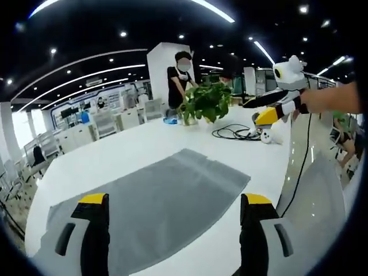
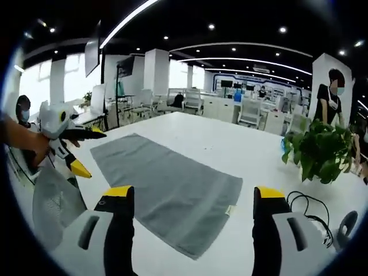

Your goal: Fold the towel on the table until its edges align and the towel forms a compact rectangular stack.

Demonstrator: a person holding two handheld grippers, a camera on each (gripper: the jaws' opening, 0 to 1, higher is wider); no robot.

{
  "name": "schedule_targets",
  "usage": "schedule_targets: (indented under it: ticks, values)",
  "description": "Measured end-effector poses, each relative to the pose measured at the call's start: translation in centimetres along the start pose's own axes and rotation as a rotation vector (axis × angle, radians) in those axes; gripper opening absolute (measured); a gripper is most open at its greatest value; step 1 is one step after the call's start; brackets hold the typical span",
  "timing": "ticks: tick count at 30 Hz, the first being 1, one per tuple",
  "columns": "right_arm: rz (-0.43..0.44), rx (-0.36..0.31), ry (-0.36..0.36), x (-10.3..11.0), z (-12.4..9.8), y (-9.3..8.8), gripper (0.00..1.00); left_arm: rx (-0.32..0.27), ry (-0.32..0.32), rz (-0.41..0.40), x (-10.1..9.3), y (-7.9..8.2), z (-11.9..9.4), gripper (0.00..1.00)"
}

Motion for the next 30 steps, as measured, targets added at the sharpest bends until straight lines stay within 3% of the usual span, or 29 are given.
schedule_targets:
  ticks: [8,12,20,30]
  values:
    - [-0.051,0.036,-0.017,-2.3,-0.3,2.1,0.85,-0.021,-0.111,0.003,-2.8,1.1,3.2,0.97]
    - [-0.079,0.062,-0.033,-3.6,-0.7,2.9,0.79,-0.026,-0.159,0.004,-4.1,1.2,4.4,0.97]
    - [-0.104,0.102,-0.065,-5.5,-1.0,4.2,0.78,-0.027,-0.262,0.01,-6.3,1.2,6.9,0.95]
    - [-0.059,0.128,-0.126,-6.9,-0.8,4.6,0.74,-0.037,-0.39,0.045,-8.3,1.9,9.0,0.94]
Point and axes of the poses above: the point that each gripper's makers call its tool centre point, and the gripper's own axes: z roughly forward along the fingers, x roughly to its left, y roughly out of its top, the point moved 6 cm from there along -z, roughly backward along the fingers, and after that the axes turned 8 degrees about -x, right-handed, at the moved point
